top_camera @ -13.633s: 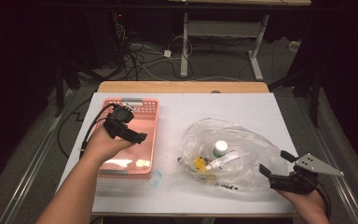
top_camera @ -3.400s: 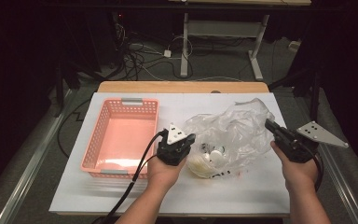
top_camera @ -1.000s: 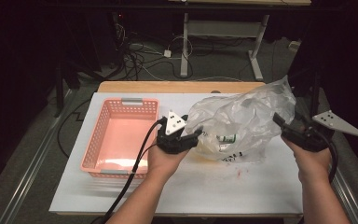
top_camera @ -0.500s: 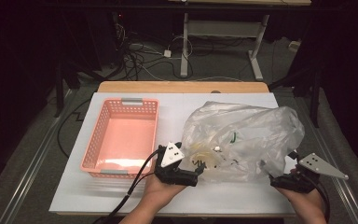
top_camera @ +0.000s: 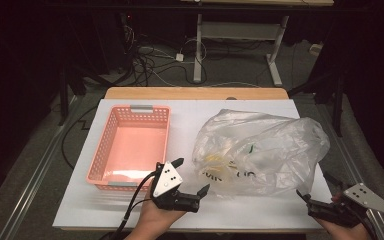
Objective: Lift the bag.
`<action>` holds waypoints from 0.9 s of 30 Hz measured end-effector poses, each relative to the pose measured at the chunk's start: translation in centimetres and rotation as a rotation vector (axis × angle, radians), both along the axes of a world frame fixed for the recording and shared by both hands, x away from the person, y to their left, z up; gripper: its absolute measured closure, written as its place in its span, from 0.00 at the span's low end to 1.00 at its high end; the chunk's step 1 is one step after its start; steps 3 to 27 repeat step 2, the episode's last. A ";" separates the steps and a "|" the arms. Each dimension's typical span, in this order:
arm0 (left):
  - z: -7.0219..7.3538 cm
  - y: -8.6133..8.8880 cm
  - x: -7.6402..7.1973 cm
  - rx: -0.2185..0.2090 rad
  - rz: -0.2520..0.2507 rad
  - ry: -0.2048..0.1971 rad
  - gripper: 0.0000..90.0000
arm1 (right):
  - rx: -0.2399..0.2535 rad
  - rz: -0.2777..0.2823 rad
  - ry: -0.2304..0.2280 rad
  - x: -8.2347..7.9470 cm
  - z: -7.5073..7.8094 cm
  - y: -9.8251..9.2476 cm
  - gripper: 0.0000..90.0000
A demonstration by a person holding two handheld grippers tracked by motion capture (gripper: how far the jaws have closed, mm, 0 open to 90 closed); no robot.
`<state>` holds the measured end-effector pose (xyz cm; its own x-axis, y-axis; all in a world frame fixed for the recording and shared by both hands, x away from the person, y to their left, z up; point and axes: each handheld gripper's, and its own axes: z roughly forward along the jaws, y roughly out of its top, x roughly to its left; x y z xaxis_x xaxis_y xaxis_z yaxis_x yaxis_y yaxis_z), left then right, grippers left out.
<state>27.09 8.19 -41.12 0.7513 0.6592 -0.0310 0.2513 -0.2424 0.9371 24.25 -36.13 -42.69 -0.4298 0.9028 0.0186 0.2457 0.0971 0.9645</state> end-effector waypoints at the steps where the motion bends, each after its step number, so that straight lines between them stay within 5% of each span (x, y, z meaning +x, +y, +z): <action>1: -0.1 0.0 0.1 0.005 0.001 0.005 0.00 | 0.005 -0.010 0.006 0.0 0.0 -0.1 0.00; 27: -0.2 0.0 0.2 0.015 0.000 0.009 0.00 | 0.007 -0.013 0.008 0.2 -0.1 -0.1 0.00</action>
